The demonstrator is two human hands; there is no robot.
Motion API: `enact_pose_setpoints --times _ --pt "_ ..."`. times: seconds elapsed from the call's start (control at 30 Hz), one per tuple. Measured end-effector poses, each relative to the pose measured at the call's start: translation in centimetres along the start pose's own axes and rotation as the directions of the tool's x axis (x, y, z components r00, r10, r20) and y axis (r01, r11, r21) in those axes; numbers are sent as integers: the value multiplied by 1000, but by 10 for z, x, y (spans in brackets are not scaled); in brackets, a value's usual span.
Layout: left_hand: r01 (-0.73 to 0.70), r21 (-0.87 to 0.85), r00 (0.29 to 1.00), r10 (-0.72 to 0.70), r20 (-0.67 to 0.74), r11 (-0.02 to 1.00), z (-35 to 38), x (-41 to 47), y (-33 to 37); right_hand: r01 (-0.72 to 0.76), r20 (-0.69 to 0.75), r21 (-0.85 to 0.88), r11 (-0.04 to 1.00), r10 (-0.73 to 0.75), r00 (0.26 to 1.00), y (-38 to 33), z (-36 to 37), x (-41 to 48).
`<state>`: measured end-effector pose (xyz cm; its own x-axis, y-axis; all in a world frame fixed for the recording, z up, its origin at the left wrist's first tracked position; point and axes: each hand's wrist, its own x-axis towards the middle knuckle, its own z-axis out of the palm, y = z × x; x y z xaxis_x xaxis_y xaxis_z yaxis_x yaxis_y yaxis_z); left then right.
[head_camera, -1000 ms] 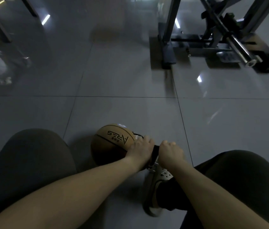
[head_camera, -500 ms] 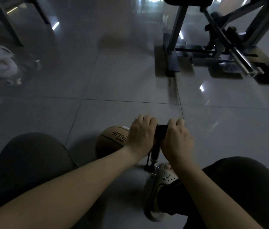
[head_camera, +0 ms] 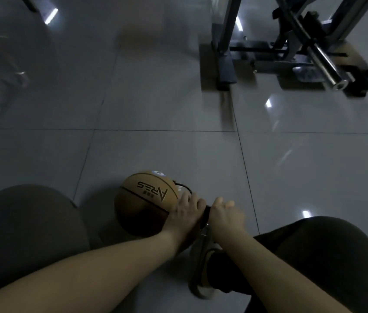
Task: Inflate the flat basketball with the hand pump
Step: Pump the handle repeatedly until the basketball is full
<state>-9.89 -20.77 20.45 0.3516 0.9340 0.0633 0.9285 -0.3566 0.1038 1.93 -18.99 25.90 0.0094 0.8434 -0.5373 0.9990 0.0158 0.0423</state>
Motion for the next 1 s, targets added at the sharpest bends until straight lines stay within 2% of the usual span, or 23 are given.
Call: enact_pose_setpoints --times 0.17,0.3,0.33,0.4,0.5,0.57,0.63,0.7,0.77,0.9,1.0 --pt "2 -26 994 1 110 1000 -7 -5 0 81 79 0 997 -81 994 5 -4 -4" --pt "113 -79 978 -97 185 990 -35 1 1 45 18 156 987 -48 999 3 -14 -21" --pt "126 -108 982 -108 157 986 -45 5 -2 57 -15 181 982 -56 998 2 -21 -26" --pt "153 -296 988 -147 43 943 -70 13 -11 93 -171 238 967 -53 984 3 -37 -34" --pt "116 -498 964 -218 -152 859 -114 28 -19 194 -474 297 935 -32 880 8 -70 -45" --pt "55 -467 936 -208 -283 882 -136 34 -22 270 -625 297 916 -28 780 8 -85 -50" --pt "29 -368 916 -172 -363 929 -142 33 -25 301 -686 295 907 -18 727 3 -88 -50" --pt "48 -282 918 -154 -365 958 -126 29 -25 268 -677 277 923 -10 736 -4 -79 -46" --pt "105 -187 937 -160 -310 977 -98 23 -22 181 -619 231 956 1 786 -8 -65 -37" --pt "120 -39 967 -126 -221 992 -64 22 -13 -2 -417 122 993 53 907 -3 -44 -19" --pt "80 112 984 -60 -169 991 -42 21 -6 -27 -274 32 999 35 961 2 -32 -10"
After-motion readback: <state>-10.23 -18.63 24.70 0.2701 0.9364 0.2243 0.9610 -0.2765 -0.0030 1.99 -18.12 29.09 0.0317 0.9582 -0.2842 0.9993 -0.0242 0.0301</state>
